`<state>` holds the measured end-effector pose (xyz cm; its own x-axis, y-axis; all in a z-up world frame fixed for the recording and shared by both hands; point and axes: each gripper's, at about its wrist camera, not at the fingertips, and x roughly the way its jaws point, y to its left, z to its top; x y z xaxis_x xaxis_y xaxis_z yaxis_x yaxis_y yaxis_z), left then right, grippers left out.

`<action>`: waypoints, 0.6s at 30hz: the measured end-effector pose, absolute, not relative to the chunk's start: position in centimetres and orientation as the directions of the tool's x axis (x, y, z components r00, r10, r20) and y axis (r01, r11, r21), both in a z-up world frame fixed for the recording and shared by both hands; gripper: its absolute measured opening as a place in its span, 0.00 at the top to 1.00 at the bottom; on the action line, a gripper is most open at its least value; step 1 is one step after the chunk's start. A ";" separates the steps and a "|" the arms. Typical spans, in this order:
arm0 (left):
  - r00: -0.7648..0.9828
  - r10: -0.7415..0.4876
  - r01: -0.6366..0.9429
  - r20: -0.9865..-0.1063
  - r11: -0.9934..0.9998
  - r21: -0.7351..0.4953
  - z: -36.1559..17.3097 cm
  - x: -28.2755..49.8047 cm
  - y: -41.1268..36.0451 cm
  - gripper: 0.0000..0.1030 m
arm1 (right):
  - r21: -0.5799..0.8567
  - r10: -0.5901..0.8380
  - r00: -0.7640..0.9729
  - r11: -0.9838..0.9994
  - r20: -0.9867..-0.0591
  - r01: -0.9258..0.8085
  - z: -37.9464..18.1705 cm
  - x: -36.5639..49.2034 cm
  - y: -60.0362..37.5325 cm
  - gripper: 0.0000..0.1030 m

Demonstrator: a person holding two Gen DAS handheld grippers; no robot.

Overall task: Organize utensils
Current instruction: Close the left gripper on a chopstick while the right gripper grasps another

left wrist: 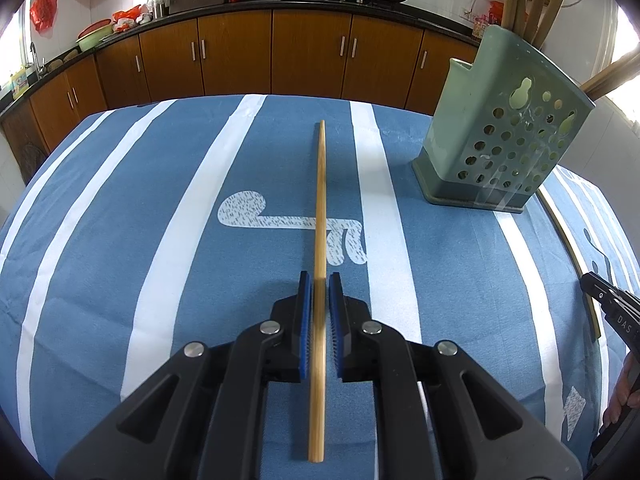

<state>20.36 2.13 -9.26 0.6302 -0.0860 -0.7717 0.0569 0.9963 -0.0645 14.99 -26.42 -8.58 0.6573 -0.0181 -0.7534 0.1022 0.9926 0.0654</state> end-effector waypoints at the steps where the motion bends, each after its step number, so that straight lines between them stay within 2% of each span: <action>1: 0.630 -0.086 0.057 -0.772 0.996 -0.064 -9.3 20.4 2.1 0.89 | 0.065 -0.018 0.657 0.993 -0.753 0.102 -8.6 15.0 -26.4 0.91; 8: 0.630 -0.091 0.068 -0.771 0.996 -0.062 -9.2 20.3 1.9 0.85 | 0.058 -0.024 0.657 0.993 -0.754 0.103 -8.5 15.0 -26.4 0.91; 18: 0.631 -0.066 0.068 -0.773 0.997 -0.030 -9.2 19.4 1.4 0.85 | 0.042 -0.036 0.656 0.994 -0.754 0.103 -8.5 14.9 -26.1 0.91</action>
